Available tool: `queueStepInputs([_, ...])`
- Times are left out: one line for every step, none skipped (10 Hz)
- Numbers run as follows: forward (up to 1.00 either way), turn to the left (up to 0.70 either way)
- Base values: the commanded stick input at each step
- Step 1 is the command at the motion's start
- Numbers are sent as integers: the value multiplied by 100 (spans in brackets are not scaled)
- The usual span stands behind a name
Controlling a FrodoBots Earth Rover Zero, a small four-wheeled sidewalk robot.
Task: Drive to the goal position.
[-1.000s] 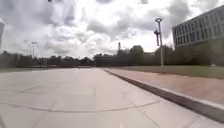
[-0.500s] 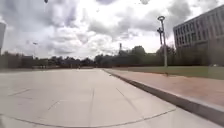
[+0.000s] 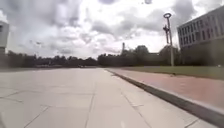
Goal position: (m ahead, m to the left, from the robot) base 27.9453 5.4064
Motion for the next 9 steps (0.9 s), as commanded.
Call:
queueStepInputs([70, 11])
queueStepInputs([70, 12])
queueStepInputs([70, 13])
queueStepInputs([70, 13])
queueStepInputs([70, 13])
queueStepInputs([70, 13])
queueStepInputs([70, 13])
queueStepInputs([70, 12])
queueStepInputs([70, 12])
